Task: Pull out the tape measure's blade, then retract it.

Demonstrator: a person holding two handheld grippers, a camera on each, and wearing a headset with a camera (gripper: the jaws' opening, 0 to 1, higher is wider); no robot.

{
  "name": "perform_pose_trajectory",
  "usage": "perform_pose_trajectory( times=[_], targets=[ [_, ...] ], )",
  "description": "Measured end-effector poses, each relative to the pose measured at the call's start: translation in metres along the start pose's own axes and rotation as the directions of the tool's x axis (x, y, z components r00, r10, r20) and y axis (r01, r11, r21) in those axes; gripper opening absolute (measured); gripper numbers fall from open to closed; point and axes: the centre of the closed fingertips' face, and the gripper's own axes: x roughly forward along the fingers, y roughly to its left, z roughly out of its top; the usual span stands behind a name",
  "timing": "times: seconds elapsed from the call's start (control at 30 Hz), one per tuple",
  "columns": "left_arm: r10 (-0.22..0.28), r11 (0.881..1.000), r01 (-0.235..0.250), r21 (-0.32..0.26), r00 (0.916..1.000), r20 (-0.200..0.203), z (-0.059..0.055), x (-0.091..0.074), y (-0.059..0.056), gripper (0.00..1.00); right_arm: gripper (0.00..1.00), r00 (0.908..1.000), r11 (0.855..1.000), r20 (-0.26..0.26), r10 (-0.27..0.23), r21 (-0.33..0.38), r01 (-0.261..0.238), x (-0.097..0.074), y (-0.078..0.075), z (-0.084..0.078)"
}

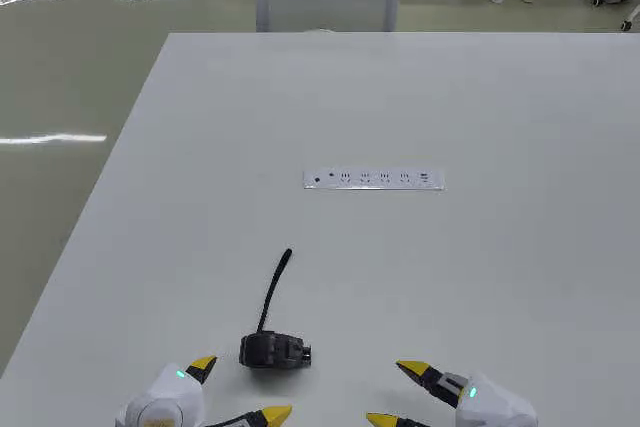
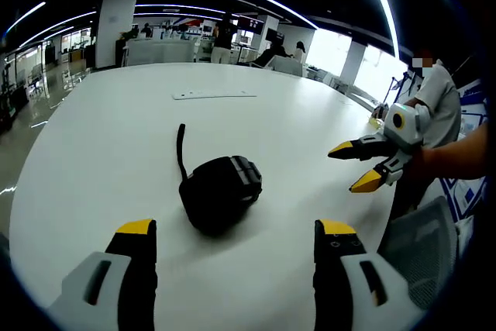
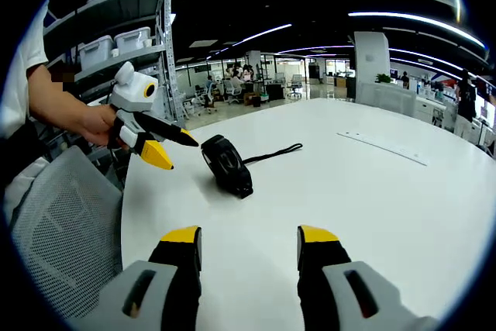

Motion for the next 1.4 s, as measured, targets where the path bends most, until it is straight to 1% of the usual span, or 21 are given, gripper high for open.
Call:
perform_pose_trajectory(
  times=[0.13,0.3,0.43,0.57,0.67,0.8,0.9,1.03,1.23,1.4],
  targets=[
    [-0.005,1.000,0.005,-0.003,1.0000,0.004,-0.003,-0.005,0.002,0.82,0.51,1.0000,1.000,0.003,-0.009,0.002,0.009,-0.005,0.002,0.001],
    [-0.011,1.000,0.011,0.012,0.9999,-0.003,-0.006,-0.011,0.002,0.82,0.52,0.9998,1.000,0.006,-0.020,0.008,0.020,-0.009,0.004,0.000],
    [-0.018,1.000,0.018,0.019,0.9998,-0.001,-0.007,-0.015,0.005,0.82,0.52,0.9997,1.000,0.004,-0.024,0.005,0.024,-0.013,0.008,0.000],
    [-0.029,0.999,0.029,0.018,0.9996,0.004,-0.008,-0.018,0.003,0.82,0.53,0.9995,0.999,0.005,-0.031,0.010,0.031,-0.016,0.010,-0.001],
    [-0.037,0.999,0.037,0.030,0.9993,0.002,-0.010,-0.021,0.001,0.82,0.54,0.9993,0.999,0.008,-0.038,0.015,0.038,-0.019,0.011,0.001],
    [-0.038,0.999,0.038,0.019,0.9992,0.010,-0.011,-0.026,0.002,0.83,0.55,0.9990,0.999,0.012,-0.044,0.019,0.044,-0.023,0.013,0.001],
    [-0.037,0.999,0.037,0.020,0.9993,0.009,-0.014,-0.029,0.002,0.83,0.56,0.9989,0.999,0.010,-0.046,0.020,0.046,-0.025,0.014,-0.002],
    [-0.034,0.999,0.034,0.021,0.9993,0.013,-0.018,-0.033,0.003,0.83,0.57,0.9986,0.998,0.006,-0.052,0.026,0.052,-0.029,0.017,-0.002],
    [-0.032,0.999,0.031,0.016,0.9993,0.018,-0.020,-0.039,0.004,0.83,0.60,0.9979,0.997,-0.002,-0.065,0.040,0.065,-0.034,0.017,-0.008],
    [-0.024,1.000,0.023,0.007,0.9995,0.019,-0.026,-0.044,0.008,0.84,0.61,0.9972,0.996,0.000,-0.074,0.049,0.074,-0.039,0.021,-0.010]
  ],
)
